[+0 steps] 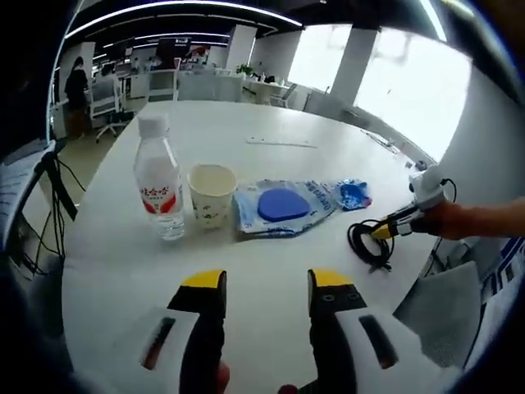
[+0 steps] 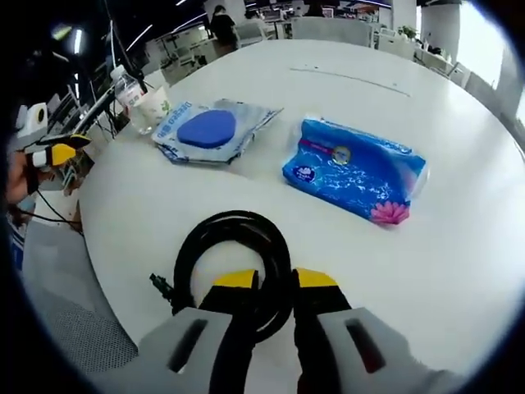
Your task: Arrange the tabletop items into an orderly group along one side of the table until the central work area is clear of visible clutter.
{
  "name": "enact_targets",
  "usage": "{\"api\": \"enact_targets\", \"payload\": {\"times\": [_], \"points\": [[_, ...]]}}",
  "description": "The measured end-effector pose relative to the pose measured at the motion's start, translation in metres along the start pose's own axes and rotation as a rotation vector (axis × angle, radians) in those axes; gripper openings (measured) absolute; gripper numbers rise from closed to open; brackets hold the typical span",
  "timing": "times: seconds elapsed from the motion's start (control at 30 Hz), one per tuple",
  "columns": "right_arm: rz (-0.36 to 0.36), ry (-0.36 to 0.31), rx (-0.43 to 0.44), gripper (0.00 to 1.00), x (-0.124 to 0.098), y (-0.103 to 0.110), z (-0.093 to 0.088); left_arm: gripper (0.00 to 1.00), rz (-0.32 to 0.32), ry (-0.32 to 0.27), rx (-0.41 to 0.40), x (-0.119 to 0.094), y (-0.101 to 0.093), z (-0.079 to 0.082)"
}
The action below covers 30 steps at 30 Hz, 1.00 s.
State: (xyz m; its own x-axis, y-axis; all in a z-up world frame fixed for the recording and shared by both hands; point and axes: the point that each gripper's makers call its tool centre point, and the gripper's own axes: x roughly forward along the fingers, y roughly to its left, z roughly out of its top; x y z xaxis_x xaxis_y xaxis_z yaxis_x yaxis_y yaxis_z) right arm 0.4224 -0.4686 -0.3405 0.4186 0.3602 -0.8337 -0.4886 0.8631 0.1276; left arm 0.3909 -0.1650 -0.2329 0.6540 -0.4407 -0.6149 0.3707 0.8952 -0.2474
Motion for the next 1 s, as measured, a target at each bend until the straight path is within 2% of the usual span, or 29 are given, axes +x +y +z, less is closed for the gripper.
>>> {"api": "enact_targets", "payload": {"times": [0.23, 0.33, 0.43, 0.53, 1.0], "points": [[-0.032, 0.008, -0.007, 0.11, 0.001, -0.001, 0.0, 0.4, -0.005, -0.012, 0.035, -0.004, -0.006, 0.006], [-0.041, 0.006, 0.016, 0.1, 0.001, -0.002, 0.001, 0.41, -0.011, -0.015, 0.041, -0.004, -0.007, 0.008], [-0.049, -0.022, 0.085, 0.09, 0.001, -0.003, 0.004, 0.41, -0.012, -0.017, 0.042, -0.005, -0.007, 0.009], [-0.056, -0.015, 0.077, 0.09, 0.002, -0.004, 0.004, 0.41, -0.013, -0.016, 0.039, -0.006, -0.007, 0.009], [-0.061, -0.033, 0.053, 0.09, 0.008, -0.005, 0.033, 0.4, -0.002, -0.021, 0.018, -0.013, 0.004, 0.007]]}}
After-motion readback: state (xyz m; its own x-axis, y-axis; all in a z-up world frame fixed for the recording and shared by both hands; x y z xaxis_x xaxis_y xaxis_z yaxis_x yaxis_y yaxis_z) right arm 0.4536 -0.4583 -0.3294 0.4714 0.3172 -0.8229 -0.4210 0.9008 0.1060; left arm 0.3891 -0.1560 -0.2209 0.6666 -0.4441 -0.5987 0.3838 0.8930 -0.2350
